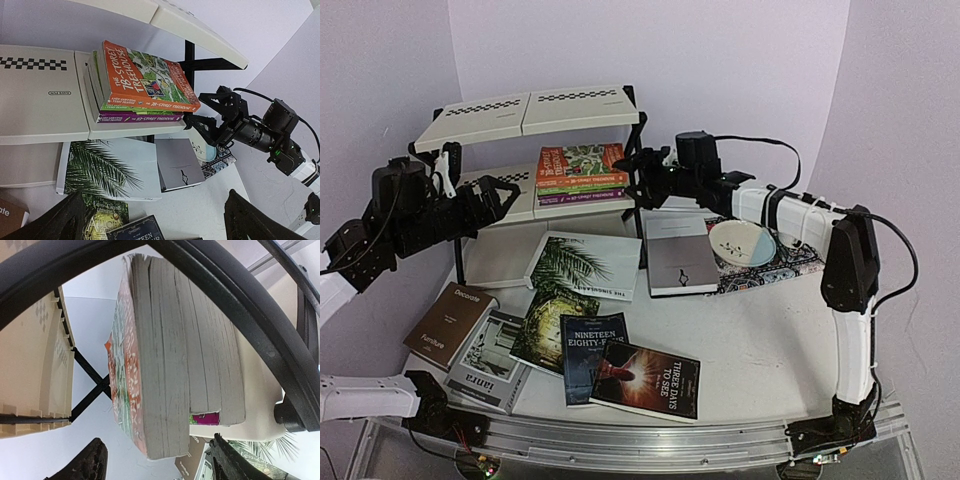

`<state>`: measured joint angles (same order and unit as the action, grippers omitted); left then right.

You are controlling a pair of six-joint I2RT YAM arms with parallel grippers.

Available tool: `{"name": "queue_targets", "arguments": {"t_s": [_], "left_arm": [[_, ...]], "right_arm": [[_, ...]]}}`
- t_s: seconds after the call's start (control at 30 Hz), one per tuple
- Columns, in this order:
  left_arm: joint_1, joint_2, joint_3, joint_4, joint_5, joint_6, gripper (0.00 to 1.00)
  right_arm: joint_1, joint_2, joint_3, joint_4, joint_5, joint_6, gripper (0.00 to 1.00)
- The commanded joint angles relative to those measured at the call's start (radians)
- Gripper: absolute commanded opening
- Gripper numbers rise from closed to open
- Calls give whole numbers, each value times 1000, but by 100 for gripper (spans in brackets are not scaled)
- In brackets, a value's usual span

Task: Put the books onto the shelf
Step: Adjust the book at the book pile on the shelf.

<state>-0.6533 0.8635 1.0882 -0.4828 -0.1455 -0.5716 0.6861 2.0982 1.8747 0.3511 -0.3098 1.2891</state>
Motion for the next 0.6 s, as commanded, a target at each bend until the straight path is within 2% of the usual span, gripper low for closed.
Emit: {"name": "queue_targets", "arguments": {"t_s": [0.0,0.07,0.17,0.27,0.57], "left_arm": [[4,-17,4,7,0,20,98],[4,-11,4,7,7,19,98],[4,-5,3,8,9,20,98],[5,-4,5,8,8,21,98],[4,-15,4,7,0,28,98]], "right_arm": [[5,-82,0,43,-59,-49,65],[4,-83,4,44,-72,-53,55],[5,-86,-3,43,-67,-55,28],[4,-82,-3,43,-53,-57,17],[3,-59,16,42,-27,-47,14]]}}
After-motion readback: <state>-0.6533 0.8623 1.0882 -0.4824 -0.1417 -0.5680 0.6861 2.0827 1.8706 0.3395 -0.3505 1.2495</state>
